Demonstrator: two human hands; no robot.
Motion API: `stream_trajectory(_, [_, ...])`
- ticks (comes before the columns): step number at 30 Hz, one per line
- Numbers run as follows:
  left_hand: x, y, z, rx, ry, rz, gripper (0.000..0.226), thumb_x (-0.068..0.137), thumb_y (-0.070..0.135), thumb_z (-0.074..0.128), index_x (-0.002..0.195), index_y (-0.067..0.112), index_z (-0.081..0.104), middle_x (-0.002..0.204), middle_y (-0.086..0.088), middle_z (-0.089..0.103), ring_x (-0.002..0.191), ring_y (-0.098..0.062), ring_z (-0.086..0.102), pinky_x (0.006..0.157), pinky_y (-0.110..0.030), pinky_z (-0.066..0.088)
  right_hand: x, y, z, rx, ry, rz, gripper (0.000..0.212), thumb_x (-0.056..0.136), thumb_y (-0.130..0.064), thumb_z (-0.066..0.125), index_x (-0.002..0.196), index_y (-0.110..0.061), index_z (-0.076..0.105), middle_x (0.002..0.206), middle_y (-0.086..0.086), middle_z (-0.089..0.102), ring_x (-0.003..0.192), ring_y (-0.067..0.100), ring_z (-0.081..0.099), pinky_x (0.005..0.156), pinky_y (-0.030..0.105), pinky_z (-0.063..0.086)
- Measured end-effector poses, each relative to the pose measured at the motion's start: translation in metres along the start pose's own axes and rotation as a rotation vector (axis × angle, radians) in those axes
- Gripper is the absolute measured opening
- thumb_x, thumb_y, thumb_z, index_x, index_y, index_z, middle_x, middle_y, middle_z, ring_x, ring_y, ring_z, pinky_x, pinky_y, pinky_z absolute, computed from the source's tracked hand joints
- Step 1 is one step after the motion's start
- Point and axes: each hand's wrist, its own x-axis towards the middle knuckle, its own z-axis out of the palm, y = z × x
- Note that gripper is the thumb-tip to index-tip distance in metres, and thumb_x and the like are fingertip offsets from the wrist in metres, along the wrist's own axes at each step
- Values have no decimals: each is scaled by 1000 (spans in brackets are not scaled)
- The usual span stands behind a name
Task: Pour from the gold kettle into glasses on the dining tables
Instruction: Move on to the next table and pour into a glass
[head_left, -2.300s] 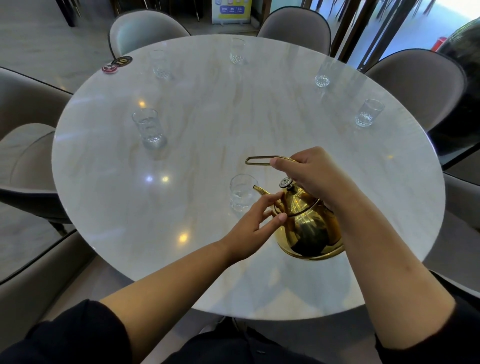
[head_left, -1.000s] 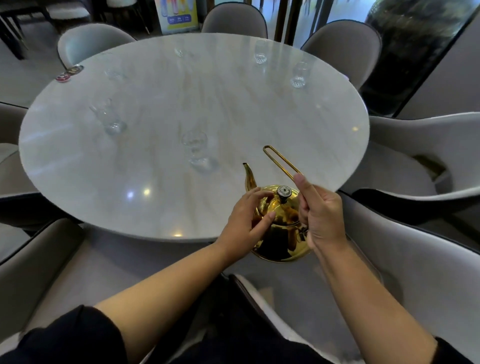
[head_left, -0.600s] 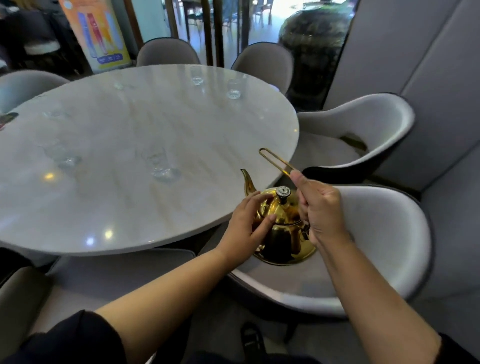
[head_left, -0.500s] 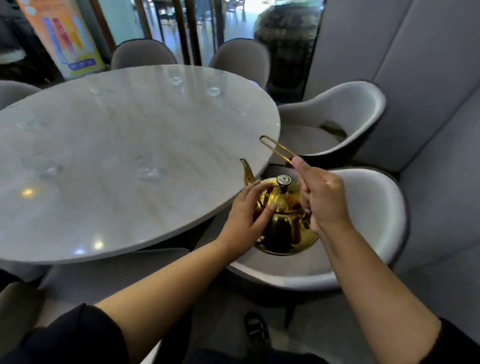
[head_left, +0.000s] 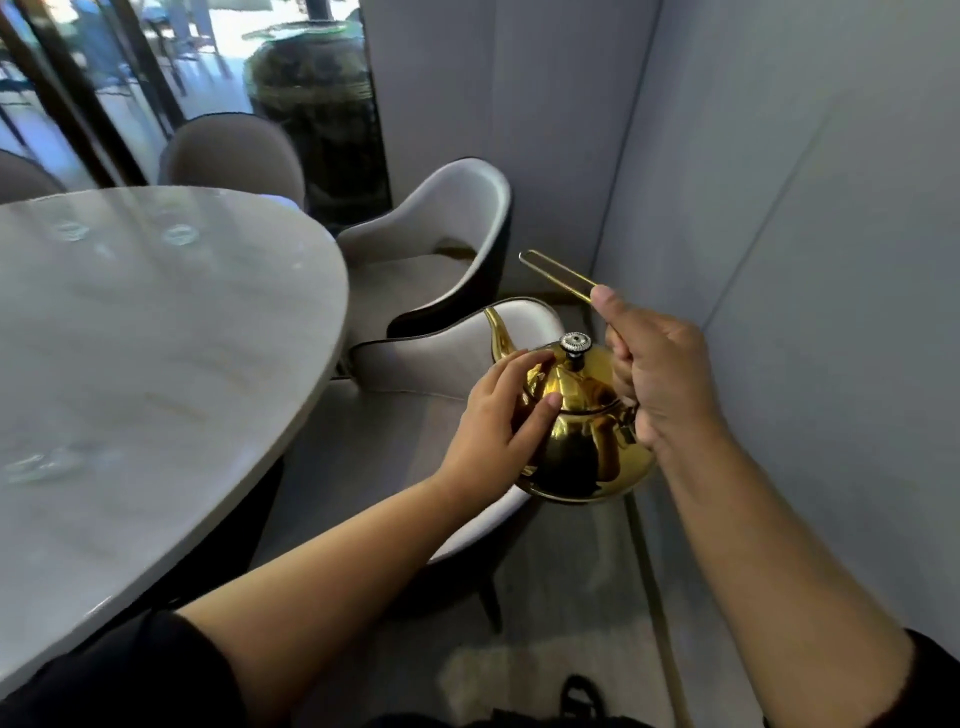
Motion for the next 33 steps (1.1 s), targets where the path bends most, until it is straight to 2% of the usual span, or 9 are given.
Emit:
stream_trajectory(3, [22, 9, 32, -33, -75, 11, 41, 92, 45, 44, 132, 40, 37, 142, 6, 39, 131, -14, 35, 108, -48, 35, 13, -3, -33, -33, 82, -7, 51, 88, -33, 64, 48, -14, 38, 34, -7, 29, 29, 5, 21, 34, 14, 23])
stream_trajectory(8, [60, 14, 86, -65, -149, 19, 40, 94, 43, 47, 132, 42, 36, 142, 5, 38, 129, -12, 38, 106, -45, 39, 45, 2, -85, -86, 126, 3, 51, 89, -33, 62, 49, -13, 38, 35, -7, 30, 30, 6, 22, 34, 14, 25])
stream_trajectory(17, [130, 5, 161, -94, -169, -59, 44, 94, 38, 49, 136, 35, 38, 145, 7, 34, 133, -11, 32, 110, -39, 35, 133, 29, -153, -130, 75, 21, 53, 90, -31, 62, 45, -16, 38, 34, -7, 31, 29, 4, 25, 36, 12, 26])
stream_trajectory(27, [222, -36, 181, -89, -219, -183, 49, 93, 42, 48, 139, 42, 30, 151, 11, 21, 138, -14, 24, 108, -48, 37, 247, 66, -160, -145, -18, 18, 52, 91, -31, 61, 45, -17, 39, 33, -7, 33, 30, 5, 28, 38, 12, 29])
stream_trajectory(33, [294, -77, 178, -74, -158, -215, 51, 93, 43, 47, 140, 42, 28, 151, 13, 18, 138, -13, 22, 108, -42, 38, 337, 88, -139, -121, -107, 46, 57, 90, -30, 61, 38, -22, 40, 33, -8, 31, 29, 4, 25, 36, 12, 27])
